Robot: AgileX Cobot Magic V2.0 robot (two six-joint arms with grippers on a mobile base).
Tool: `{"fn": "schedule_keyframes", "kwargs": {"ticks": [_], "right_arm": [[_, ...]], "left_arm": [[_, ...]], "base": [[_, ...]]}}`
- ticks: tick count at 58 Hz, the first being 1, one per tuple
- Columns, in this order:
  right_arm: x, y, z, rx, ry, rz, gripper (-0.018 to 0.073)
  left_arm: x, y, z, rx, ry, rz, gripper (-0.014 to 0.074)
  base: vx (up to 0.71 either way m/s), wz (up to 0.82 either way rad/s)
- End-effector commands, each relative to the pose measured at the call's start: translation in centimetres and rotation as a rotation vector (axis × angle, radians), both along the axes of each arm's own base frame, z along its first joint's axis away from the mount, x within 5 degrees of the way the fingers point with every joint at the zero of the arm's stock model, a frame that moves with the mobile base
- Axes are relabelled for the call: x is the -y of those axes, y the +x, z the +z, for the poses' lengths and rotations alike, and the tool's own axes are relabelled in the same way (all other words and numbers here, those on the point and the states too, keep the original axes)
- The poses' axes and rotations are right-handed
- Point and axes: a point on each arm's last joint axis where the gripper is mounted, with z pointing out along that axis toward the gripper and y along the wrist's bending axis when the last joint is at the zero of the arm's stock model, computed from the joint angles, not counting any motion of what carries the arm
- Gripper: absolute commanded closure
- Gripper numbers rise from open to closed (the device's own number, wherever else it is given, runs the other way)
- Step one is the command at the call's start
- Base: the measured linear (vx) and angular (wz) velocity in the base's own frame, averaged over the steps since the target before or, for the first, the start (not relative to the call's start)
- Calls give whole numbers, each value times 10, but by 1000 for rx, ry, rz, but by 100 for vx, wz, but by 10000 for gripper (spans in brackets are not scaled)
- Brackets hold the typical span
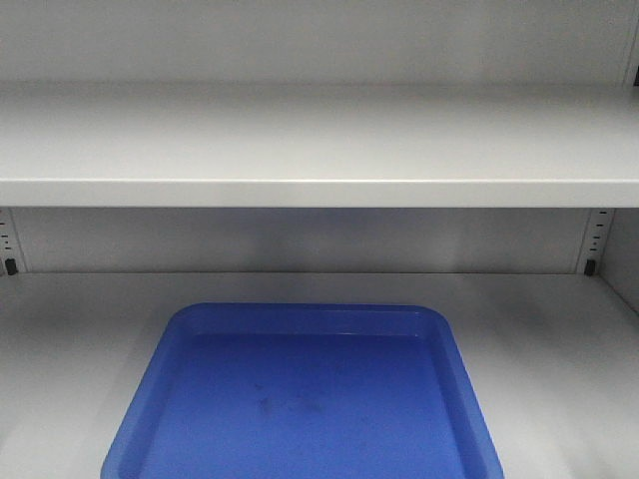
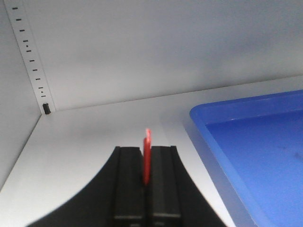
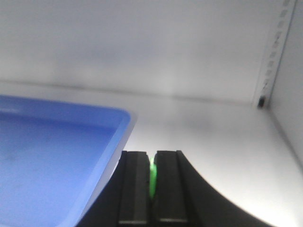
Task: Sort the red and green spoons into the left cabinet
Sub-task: 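Approach the blue tray on the cabinet shelf, then lower both grippers with the spoons over the blue tray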
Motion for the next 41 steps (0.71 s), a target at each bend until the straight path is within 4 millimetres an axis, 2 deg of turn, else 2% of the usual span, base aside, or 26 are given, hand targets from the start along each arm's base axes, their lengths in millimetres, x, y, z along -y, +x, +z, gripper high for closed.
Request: {"fn": "schedule_keyframes", "kwargs": {"ticks": [1,10,25,41], "right_arm": [[0,11,15,99,49,-24,562],[-11,25,20,100,87,26,562],[-63,53,24,159,92,233,562],[-110,84,25,166,113,329,562]], "left_arm": [[-1,6,14,83,-74,27,600],[13,17,24,65,-107,-49,600],[53,46,43,32,-106,-222,600],[108,73,51,30,-109,-369,600]], "base": [[0,0],[0,0],[0,0],[0,0]]}}
